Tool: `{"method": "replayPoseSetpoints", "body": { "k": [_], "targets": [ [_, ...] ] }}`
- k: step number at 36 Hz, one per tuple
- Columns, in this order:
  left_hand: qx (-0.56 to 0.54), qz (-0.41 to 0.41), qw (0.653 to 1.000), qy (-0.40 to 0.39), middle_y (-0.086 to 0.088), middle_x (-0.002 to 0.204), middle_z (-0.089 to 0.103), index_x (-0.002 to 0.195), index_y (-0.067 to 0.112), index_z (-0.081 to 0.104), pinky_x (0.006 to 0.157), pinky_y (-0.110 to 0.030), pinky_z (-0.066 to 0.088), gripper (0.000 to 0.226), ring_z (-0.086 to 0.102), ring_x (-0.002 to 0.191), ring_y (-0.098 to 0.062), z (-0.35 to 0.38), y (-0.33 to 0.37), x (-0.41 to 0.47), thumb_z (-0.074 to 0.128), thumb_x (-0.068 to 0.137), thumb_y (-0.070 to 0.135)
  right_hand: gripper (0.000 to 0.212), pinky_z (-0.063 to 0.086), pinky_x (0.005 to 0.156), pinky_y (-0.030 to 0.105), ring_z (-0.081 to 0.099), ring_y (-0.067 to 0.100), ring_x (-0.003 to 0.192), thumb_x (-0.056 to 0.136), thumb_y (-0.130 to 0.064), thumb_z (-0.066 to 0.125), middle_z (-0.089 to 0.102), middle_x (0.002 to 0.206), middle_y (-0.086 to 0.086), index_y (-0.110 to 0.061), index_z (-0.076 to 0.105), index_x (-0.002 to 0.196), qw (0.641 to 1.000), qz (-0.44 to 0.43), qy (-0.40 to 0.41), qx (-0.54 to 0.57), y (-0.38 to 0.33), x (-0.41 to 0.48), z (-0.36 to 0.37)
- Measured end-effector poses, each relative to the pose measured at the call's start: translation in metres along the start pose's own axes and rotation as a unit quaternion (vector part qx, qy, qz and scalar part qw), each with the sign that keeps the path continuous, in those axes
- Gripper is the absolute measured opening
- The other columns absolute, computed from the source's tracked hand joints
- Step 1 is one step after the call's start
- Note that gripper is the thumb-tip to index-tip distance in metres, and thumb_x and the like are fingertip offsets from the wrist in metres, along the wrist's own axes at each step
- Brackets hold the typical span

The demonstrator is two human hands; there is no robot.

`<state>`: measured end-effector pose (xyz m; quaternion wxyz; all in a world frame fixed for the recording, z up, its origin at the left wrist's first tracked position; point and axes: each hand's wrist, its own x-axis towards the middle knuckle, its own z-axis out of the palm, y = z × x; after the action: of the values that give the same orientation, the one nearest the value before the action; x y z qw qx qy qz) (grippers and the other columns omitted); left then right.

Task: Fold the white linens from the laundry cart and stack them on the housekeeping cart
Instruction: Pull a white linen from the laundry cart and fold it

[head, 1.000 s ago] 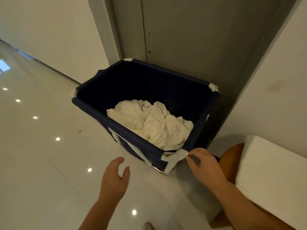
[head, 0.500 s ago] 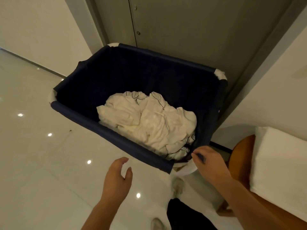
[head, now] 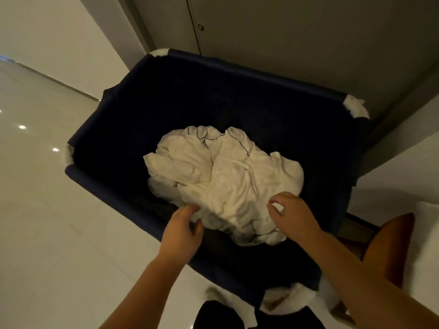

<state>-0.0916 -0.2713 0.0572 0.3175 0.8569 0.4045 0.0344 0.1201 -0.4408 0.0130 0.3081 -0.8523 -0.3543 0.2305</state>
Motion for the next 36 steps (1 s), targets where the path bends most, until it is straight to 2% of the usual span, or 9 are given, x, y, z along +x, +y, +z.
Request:
{"method": "replayPoseSetpoints", "body": {
  "k": [3,9,16,19,22,26,30,34,36],
  "targets": [
    [0.015,0.005,0.999,-0.029,-0.004,0.116,0.062,0.121,0.011,0.061,0.085,-0.022,0.043,0.035,0.06,0.105,-0.019,0.007,-0.011,0.025,0.064,0.086,0.009,0.018,0.049,0.081,0.035,0.061,0.026,0.092,0.091,-0.021,0.061,0.064,0.103,0.009,-0.006,0.068,0.1,0.999,0.027,-0.028,-0.009,0.003,0.022,0.015],
    [0.029,0.021,0.995,-0.093,-0.007,0.12,0.061,0.125,0.01,0.059,0.09,-0.029,0.047,0.036,0.059,0.109,-0.024,0.023,-0.044,0.093,0.062,0.089,0.012,0.03,0.044,0.091,0.03,0.056,0.025,0.11,0.095,-0.027,0.054,0.058,0.122,0.007,-0.01,0.063,0.117,0.987,0.107,-0.098,-0.068,0.016,0.064,0.056],
    [0.083,0.047,0.975,-0.202,-0.007,0.131,0.055,0.131,0.012,0.054,0.098,-0.03,0.043,0.04,0.054,0.118,-0.023,0.073,-0.104,0.19,0.056,0.092,0.015,0.032,0.042,0.081,0.026,0.055,0.027,0.109,0.096,-0.029,0.051,0.056,0.124,0.012,-0.011,0.057,0.121,0.948,0.223,-0.202,-0.109,0.075,0.118,0.145],
    [0.12,0.044,0.957,-0.259,-0.005,0.133,0.053,0.133,0.015,0.051,0.098,-0.034,0.045,0.041,0.053,0.119,-0.023,0.099,-0.137,0.218,0.053,0.092,0.017,0.039,0.046,0.09,0.03,0.054,0.028,0.114,0.095,-0.031,0.053,0.053,0.131,0.011,-0.014,0.051,0.13,0.93,0.25,-0.244,-0.114,0.101,0.14,0.192],
    [0.171,0.054,0.936,-0.303,-0.004,0.131,0.054,0.132,0.017,0.05,0.094,-0.037,0.046,0.039,0.052,0.117,-0.023,0.122,-0.168,0.235,0.05,0.093,0.017,0.038,0.046,0.092,0.035,0.054,0.029,0.113,0.094,-0.032,0.05,0.051,0.129,0.011,-0.017,0.051,0.128,0.911,0.239,-0.282,-0.182,0.125,0.154,0.234],
    [0.232,0.061,0.902,-0.359,-0.006,0.129,0.052,0.131,0.016,0.049,0.095,-0.04,0.045,0.038,0.051,0.117,-0.025,0.144,-0.195,0.25,0.046,0.094,0.013,0.031,0.043,0.094,0.04,0.046,0.029,0.116,0.094,-0.027,0.045,0.043,0.127,0.01,-0.019,0.047,0.124,0.892,0.228,-0.275,-0.279,0.153,0.157,0.271],
    [0.241,0.085,0.891,-0.375,-0.006,0.124,0.054,0.127,0.015,0.05,0.092,-0.04,0.047,0.034,0.051,0.114,-0.026,0.159,-0.204,0.262,0.046,0.093,0.013,0.025,0.041,0.09,0.036,0.051,0.03,0.111,0.095,-0.023,0.039,0.045,0.122,0.01,-0.018,0.053,0.116,0.898,0.222,-0.235,-0.3,0.168,0.16,0.28],
    [0.237,0.106,0.888,-0.38,-0.006,0.125,0.053,0.128,0.014,0.05,0.091,-0.036,0.044,0.035,0.05,0.116,-0.026,0.167,-0.2,0.266,0.045,0.093,0.012,0.023,0.041,0.086,0.034,0.05,0.031,0.11,0.095,-0.028,0.047,0.045,0.123,0.011,-0.014,0.054,0.112,0.919,0.223,-0.223,-0.235,0.176,0.163,0.273],
    [0.234,0.109,0.886,-0.386,-0.006,0.127,0.052,0.129,0.014,0.049,0.092,-0.035,0.042,0.036,0.049,0.117,-0.025,0.172,-0.197,0.267,0.046,0.093,0.012,0.037,0.045,0.085,0.037,0.051,0.032,0.109,0.088,-0.033,0.061,0.042,0.123,0.012,-0.014,0.049,0.118,0.926,0.247,-0.23,-0.169,0.176,0.163,0.27]
  ]
}}
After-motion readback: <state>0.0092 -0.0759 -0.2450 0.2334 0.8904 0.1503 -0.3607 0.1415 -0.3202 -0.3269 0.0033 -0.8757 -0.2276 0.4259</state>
